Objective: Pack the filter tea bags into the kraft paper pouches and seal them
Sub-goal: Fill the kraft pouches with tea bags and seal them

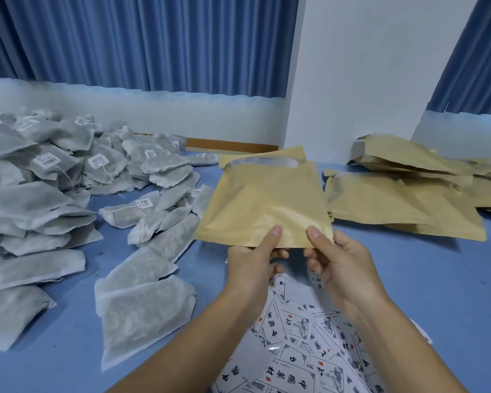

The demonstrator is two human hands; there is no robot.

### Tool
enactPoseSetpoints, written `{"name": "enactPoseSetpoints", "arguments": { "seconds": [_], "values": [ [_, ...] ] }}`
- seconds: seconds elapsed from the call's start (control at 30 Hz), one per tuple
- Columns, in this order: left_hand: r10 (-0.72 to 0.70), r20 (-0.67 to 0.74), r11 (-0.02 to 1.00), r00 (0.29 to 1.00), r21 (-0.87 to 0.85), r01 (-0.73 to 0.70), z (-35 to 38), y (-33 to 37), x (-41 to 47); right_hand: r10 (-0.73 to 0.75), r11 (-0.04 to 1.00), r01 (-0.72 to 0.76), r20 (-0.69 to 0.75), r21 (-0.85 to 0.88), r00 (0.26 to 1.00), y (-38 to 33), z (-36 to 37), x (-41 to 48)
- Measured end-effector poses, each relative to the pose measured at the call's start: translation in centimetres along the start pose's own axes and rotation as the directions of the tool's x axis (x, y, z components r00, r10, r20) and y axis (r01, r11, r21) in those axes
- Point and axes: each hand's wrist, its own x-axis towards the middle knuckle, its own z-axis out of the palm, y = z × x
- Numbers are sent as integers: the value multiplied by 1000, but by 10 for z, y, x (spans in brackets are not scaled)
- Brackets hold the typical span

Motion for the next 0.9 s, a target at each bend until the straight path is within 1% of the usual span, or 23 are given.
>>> {"name": "enactPoseSetpoints", "arguments": {
  "seconds": [0.03,0.07,0.2,0.4,0.47,0.57,0.63,0.7,0.77,0.83,0.9],
  "values": [
    [6,-10,1000,1000,-19,-7,0,1,0,18,996,-18,-4,87,1000,1,2,-2],
    [11,-8,999,1000,-30,-11,0,2,0,28,992,-26,-13,127,1000,2,4,-3],
    [8,20,1000,1000,20,-9,1,0,-2,-23,1000,24,-73,20,997,7,13,-9],
    [-8,-4,1000,1000,4,8,7,-6,-3,-42,998,48,-169,31,985,12,19,-13],
    [2,-6,1000,1000,-5,-2,9,-9,-4,-39,996,53,-208,65,977,14,21,-13],
    [-13,44,999,999,-46,15,11,-7,-4,24,978,20,-208,208,978,15,27,-15],
    [-10,64,998,998,-61,14,8,-5,-3,7,979,35,-206,202,979,14,28,-15],
    [9,9,995,1000,-96,-8,3,-2,0,-37,980,86,-257,180,966,12,24,-13],
    [34,-27,992,999,-122,-37,-1,-1,3,-43,971,108,-290,211,956,10,21,-13],
    [52,-13,991,999,-124,-53,-1,-2,2,-6,967,73,-263,243,965,12,24,-14],
    [43,28,993,999,-112,-40,-1,-3,0,29,973,21,-211,231,977,15,30,-16]
  ]
}}
